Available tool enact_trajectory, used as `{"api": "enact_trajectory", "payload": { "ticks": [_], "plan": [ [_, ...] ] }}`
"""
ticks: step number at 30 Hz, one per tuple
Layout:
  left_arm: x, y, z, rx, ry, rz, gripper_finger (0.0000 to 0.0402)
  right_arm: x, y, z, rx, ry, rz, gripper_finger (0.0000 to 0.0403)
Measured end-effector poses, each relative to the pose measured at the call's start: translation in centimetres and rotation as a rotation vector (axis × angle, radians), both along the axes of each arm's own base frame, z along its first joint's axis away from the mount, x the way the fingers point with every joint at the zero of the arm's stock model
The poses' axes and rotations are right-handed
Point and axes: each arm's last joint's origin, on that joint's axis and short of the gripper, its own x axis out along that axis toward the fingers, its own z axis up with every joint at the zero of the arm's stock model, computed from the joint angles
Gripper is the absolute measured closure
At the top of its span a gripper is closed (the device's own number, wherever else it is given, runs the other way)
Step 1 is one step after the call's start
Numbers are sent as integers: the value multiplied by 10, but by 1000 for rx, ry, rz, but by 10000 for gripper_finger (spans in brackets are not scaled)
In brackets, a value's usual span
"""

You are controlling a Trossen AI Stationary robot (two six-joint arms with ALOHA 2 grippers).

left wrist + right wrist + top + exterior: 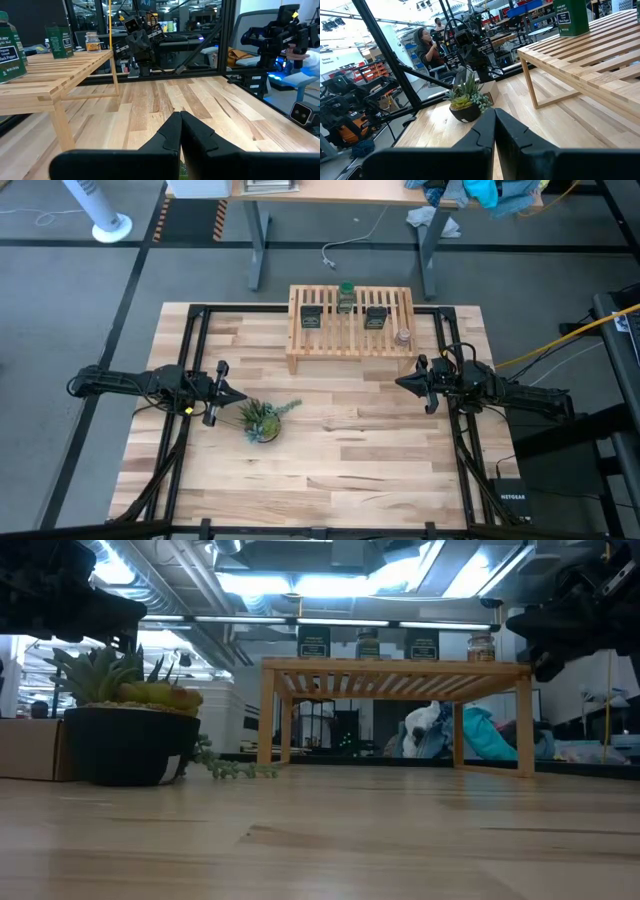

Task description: Shelf spices

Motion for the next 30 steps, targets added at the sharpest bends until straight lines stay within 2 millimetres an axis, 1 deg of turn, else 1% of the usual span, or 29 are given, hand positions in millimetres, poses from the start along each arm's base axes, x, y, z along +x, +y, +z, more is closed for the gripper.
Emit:
{"api": "enact_trajectory", "payload": {
  "ticks": [4, 10, 13, 16, 28, 30],
  "plan": [
    [0, 0, 0, 0, 0, 0, 402, 0, 0, -1, -6, 7, 0, 388],
    [0, 0, 0, 0, 0, 0, 402, 2, -2, -4, -157, 62, -72, 388],
    [0, 0, 0, 0, 0, 0, 402, 3, -4, -7, -197, 105, -120, 388],
    [0, 0, 0, 0, 0, 0, 402, 5, -5, -10, -219, 140, -130, 388],
    [0, 0, 0, -1, 0, 0, 402, 11, -5, -19, -214, 246, -106, 388],
    [0, 0, 0, -29, 1, 0, 402, 11, -5, -20, -214, 249, -106, 388]
  ]
}}
